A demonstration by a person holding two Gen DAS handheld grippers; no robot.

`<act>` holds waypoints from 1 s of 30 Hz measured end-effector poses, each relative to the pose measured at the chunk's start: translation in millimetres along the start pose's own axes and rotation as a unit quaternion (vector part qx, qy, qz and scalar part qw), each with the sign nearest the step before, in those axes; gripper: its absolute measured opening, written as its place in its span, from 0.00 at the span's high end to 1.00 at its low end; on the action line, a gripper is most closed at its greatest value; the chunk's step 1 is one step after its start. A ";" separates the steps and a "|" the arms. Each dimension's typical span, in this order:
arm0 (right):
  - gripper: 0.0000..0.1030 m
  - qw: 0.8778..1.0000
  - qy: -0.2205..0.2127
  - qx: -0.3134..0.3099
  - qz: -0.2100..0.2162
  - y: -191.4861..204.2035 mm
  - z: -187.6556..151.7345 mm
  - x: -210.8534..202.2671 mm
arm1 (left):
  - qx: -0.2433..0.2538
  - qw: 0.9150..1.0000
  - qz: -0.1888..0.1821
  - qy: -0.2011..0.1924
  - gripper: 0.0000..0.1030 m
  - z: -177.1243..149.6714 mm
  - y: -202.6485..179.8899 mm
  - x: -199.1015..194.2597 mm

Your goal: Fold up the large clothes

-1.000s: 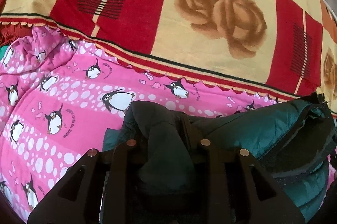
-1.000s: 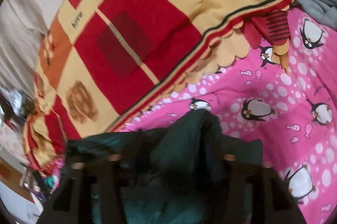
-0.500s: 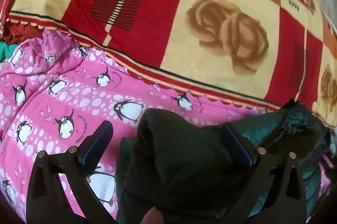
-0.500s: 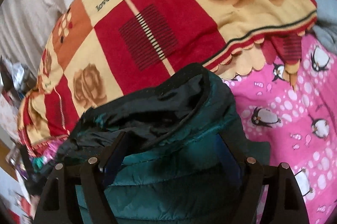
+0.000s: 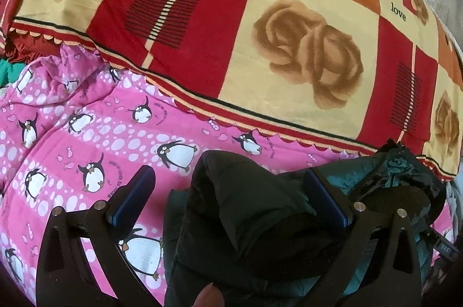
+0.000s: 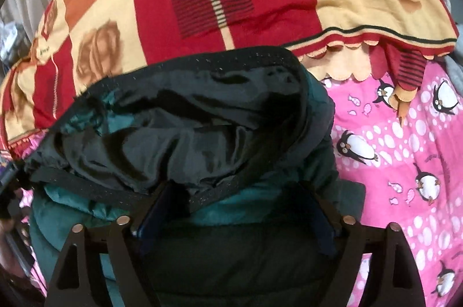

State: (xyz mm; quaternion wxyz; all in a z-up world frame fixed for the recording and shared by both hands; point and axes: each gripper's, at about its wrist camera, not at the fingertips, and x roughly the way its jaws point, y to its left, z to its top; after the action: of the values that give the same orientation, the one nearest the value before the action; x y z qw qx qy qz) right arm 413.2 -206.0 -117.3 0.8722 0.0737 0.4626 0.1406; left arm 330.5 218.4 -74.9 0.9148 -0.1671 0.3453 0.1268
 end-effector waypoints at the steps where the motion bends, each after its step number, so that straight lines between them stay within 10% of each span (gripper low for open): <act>1: 0.15 1.000 0.006 0.004 0.002 -1.8 0.6 0.4 | 0.000 1.000 -0.001 0.000 0.00 0.2 0.1 -0.3; 3: 0.23 1.000 0.002 0.012 -0.001 -2.1 4.1 -7.5 | -0.002 1.000 -0.001 0.002 0.00 0.7 1.4 -1.7; 11: 0.28 0.972 -0.231 -0.031 0.037 19.7 5.3 -113.0 | -0.011 1.000 -0.009 -0.006 0.00 2.7 6.4 -15.5; 30: 0.28 0.990 -0.126 -0.063 0.012 25.2 -6.2 -72.9 | 0.011 1.000 -0.013 0.002 0.00 -3.9 -3.5 -24.4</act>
State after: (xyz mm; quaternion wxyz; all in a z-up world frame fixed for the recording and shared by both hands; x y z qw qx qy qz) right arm 364.8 -204.9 -57.0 0.9247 0.0413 0.3383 0.1695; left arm 311.6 210.8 -60.4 0.9173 -0.1615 0.3467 0.1105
